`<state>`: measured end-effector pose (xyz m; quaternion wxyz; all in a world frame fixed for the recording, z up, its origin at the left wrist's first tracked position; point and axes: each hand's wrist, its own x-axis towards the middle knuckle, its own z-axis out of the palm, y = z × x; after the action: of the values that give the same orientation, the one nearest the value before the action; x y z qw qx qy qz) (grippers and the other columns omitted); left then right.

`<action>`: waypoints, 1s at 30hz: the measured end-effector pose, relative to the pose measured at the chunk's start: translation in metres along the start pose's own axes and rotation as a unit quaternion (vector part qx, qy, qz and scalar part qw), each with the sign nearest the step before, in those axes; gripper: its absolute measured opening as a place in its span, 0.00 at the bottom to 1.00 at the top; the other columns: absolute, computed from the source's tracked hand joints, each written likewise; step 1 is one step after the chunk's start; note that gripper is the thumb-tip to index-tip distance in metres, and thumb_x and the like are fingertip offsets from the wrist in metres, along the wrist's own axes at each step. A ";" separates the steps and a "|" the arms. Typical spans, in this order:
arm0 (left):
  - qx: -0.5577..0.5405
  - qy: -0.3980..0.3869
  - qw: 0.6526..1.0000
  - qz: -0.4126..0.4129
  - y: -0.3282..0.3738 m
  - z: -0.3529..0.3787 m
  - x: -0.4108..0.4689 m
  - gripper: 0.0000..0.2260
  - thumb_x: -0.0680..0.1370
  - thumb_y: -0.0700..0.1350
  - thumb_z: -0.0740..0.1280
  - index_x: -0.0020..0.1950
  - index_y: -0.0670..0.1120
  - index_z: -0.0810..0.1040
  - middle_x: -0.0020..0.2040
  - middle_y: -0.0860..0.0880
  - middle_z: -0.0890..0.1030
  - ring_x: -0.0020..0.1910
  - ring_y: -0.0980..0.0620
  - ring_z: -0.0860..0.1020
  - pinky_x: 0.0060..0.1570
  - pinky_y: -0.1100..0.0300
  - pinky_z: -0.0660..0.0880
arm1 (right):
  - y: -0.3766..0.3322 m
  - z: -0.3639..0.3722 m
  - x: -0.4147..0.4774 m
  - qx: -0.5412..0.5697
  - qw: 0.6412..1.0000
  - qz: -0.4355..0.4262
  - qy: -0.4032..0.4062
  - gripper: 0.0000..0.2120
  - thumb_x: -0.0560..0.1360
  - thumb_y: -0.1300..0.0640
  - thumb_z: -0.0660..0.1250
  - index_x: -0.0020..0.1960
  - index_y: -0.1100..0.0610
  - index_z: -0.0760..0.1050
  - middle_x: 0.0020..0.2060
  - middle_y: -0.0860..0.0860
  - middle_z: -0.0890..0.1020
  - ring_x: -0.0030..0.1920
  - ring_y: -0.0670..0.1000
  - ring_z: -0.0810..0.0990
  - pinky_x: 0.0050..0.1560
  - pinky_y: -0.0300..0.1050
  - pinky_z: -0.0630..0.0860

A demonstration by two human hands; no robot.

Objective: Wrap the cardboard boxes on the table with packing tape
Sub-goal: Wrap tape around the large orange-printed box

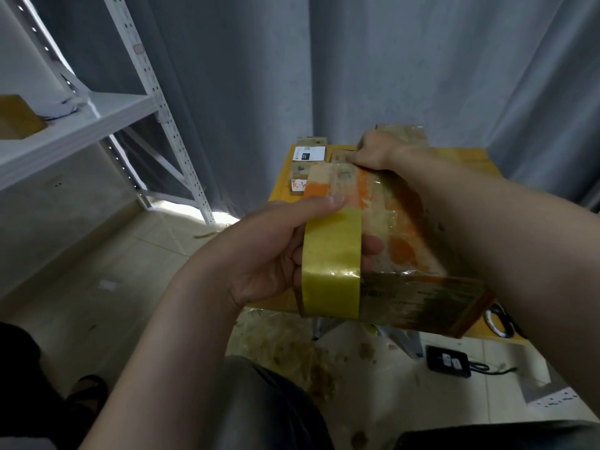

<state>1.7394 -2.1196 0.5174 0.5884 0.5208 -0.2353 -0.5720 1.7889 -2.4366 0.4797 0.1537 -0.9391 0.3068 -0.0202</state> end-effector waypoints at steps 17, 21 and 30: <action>0.019 0.031 0.999 0.021 0.001 0.006 0.000 0.22 0.73 0.53 0.71 0.62 0.40 0.81 0.52 0.38 0.87 0.45 0.44 0.88 0.42 0.52 0.85 | -0.051 0.005 -0.052 -0.116 0.984 -0.114 -0.068 0.26 0.86 0.39 0.52 0.69 0.57 0.75 0.70 0.59 0.77 0.69 0.62 0.75 0.64 0.49 0.70; 0.025 0.052 0.998 0.029 0.001 0.007 0.001 0.19 0.73 0.55 0.71 0.54 0.42 0.87 0.51 0.39 0.87 0.45 0.46 0.88 0.43 0.52 0.85 | -0.051 0.015 -0.061 -0.159 0.982 -0.078 -0.061 0.19 0.85 0.37 0.47 0.52 0.47 0.70 0.69 0.55 0.76 0.69 0.61 0.74 0.70 0.63 0.68; 0.065 0.069 0.995 0.043 -0.003 0.014 0.000 0.16 0.74 0.55 0.71 0.51 0.44 0.88 0.51 0.40 0.88 0.45 0.47 0.88 0.45 0.51 0.86 | -0.047 0.019 -0.054 -0.129 0.988 -0.050 -0.064 0.37 0.82 0.30 0.44 0.78 0.56 0.64 0.76 0.58 0.69 0.76 0.61 0.67 0.75 0.64 0.61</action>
<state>1.7259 -2.1241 0.5199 0.5919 0.5859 -0.2529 -0.4924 1.7741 -2.3642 0.4790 0.0495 -0.9645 0.2491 0.0721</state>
